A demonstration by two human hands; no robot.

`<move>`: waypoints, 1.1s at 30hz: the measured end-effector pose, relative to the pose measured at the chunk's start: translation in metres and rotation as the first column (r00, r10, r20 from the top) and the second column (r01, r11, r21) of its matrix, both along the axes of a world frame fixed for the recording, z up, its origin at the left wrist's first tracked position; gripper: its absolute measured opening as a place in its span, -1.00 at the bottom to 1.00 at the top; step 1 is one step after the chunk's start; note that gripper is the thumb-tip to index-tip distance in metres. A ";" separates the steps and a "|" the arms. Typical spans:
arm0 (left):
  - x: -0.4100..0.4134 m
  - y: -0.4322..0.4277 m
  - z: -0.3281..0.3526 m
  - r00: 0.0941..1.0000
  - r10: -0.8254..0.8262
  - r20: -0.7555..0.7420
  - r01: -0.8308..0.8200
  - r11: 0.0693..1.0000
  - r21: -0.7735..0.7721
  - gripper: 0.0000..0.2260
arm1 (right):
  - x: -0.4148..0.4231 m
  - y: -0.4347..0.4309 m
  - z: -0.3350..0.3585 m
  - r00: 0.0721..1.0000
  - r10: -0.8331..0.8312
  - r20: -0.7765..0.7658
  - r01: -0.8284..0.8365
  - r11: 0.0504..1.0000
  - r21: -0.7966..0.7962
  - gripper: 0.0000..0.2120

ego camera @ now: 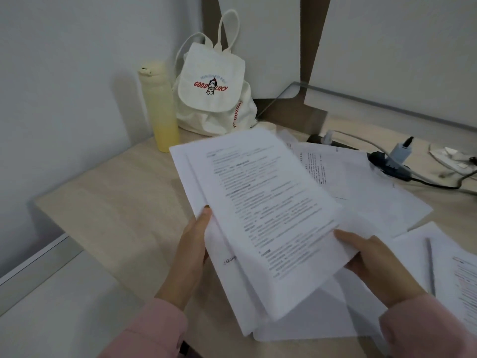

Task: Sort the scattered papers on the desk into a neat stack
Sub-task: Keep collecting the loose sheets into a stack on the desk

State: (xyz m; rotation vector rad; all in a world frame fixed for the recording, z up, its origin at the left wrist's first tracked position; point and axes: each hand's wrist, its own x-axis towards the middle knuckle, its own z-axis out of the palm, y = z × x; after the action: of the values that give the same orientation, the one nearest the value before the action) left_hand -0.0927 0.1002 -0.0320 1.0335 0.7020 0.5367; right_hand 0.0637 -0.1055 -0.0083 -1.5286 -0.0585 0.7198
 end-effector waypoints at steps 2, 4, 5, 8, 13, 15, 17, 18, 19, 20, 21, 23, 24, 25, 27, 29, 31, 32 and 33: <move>0.004 0.001 -0.001 1.000 -0.020 0.009 0.020 1.000 -0.005 -0.75 | -0.003 0.010 -0.005 0.993 0.116 0.027 -0.113 0.989 -0.100 -0.84; 0.006 0.003 -0.003 0.998 -0.062 0.003 0.062 0.998 0.019 -0.74 | -0.005 0.017 -0.008 0.968 0.248 0.036 -0.237 0.952 -0.194 -0.84; 0.007 0.005 -0.006 0.998 -0.061 -0.025 0.062 0.997 0.043 -0.75 | -0.005 0.020 -0.008 0.950 0.312 0.032 -0.296 0.927 -0.230 -0.85; 0.010 0.016 -0.019 0.988 -0.001 -0.153 0.034 0.977 0.210 -0.76 | 0.009 0.028 -0.004 0.923 0.368 0.107 -0.321 0.895 -0.311 -0.88; 0.016 0.024 -0.029 0.943 0.140 -0.301 0.020 0.881 0.472 -0.71 | 0.069 0.045 -0.015 0.767 0.404 0.498 0.017 0.764 -0.645 -0.61; 0.019 0.024 -0.030 0.939 0.161 -0.303 0.019 0.858 0.514 -0.71 | 0.086 0.057 -0.024 0.631 0.535 0.562 0.101 0.661 -0.743 -0.51; 0.020 0.024 -0.031 0.945 0.169 -0.281 -0.001 0.859 0.513 -0.69 | 0.100 0.068 -0.031 0.499 0.639 0.586 0.152 0.601 -0.785 -0.43; 0.020 0.025 -0.032 0.947 0.175 -0.269 -0.015 0.862 0.506 -0.69 | 0.107 0.072 -0.034 0.451 0.687 0.570 0.165 0.563 -0.810 -0.40; 0.020 0.026 -0.032 0.949 0.179 -0.259 -0.027 0.866 0.499 -0.70 | 0.113 0.076 -0.038 0.427 0.730 0.533 0.165 0.516 -0.840 -0.39; 0.020 0.027 -0.033 0.951 0.181 -0.252 -0.035 0.869 0.493 -0.72 | 0.117 0.078 -0.040 0.418 0.764 0.492 0.157 0.473 -0.867 -0.40; 0.020 0.029 -0.035 0.952 0.183 -0.245 -0.041 0.870 0.491 -0.74 | 0.120 0.079 -0.043 0.413 0.783 0.466 0.158 0.443 -0.883 -0.44; 0.020 0.031 -0.038 0.954 0.185 -0.238 -0.048 0.872 0.487 -0.76 | 0.122 0.080 -0.047 0.364 0.792 0.489 0.215 0.440 -0.872 -0.54; 0.020 0.031 -0.040 0.955 0.185 -0.234 -0.051 0.874 0.484 -0.76 | 0.123 0.080 -0.047 0.328 0.795 0.511 0.251 0.447 -0.858 -0.58; 0.021 0.032 -0.042 0.956 0.183 -0.228 -0.053 0.875 0.481 -0.75 | 0.124 0.080 -0.047 0.296 0.802 0.519 0.281 0.446 -0.850 -0.61; 0.021 0.032 -0.042 0.960 0.187 -0.206 -0.067 0.874 0.481 -0.68 | 0.127 0.081 -0.047 0.237 0.830 0.504 0.330 0.419 -0.846 -0.67; 0.021 0.032 -0.039 0.967 0.200 -0.155 -0.101 0.868 0.487 -0.58 | 0.131 0.083 -0.046 0.198 0.873 0.445 0.377 0.351 -0.857 -0.71; 0.021 0.032 -0.038 0.974 0.197 -0.116 -0.116 0.864 0.490 -0.45 | 0.135 0.084 -0.045 0.196 0.885 0.421 0.395 0.322 -0.860 -0.75; 0.021 0.032 -0.038 0.974 0.197 -0.114 -0.119 0.868 0.482 -0.40 | 0.136 0.083 -0.045 0.216 0.865 0.452 0.389 0.348 -0.853 -0.76; 0.021 0.032 -0.038 0.972 0.200 -0.123 -0.121 0.877 0.466 -0.36 | 0.135 0.082 -0.042 0.248 0.833 0.495 0.385 0.384 -0.839 -0.76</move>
State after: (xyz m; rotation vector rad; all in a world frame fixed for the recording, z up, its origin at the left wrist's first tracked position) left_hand -0.0721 0.1318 -0.0704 1.4821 0.8377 0.7913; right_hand 0.1985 -0.0233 -0.0499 -2.9829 -1.1687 -0.2153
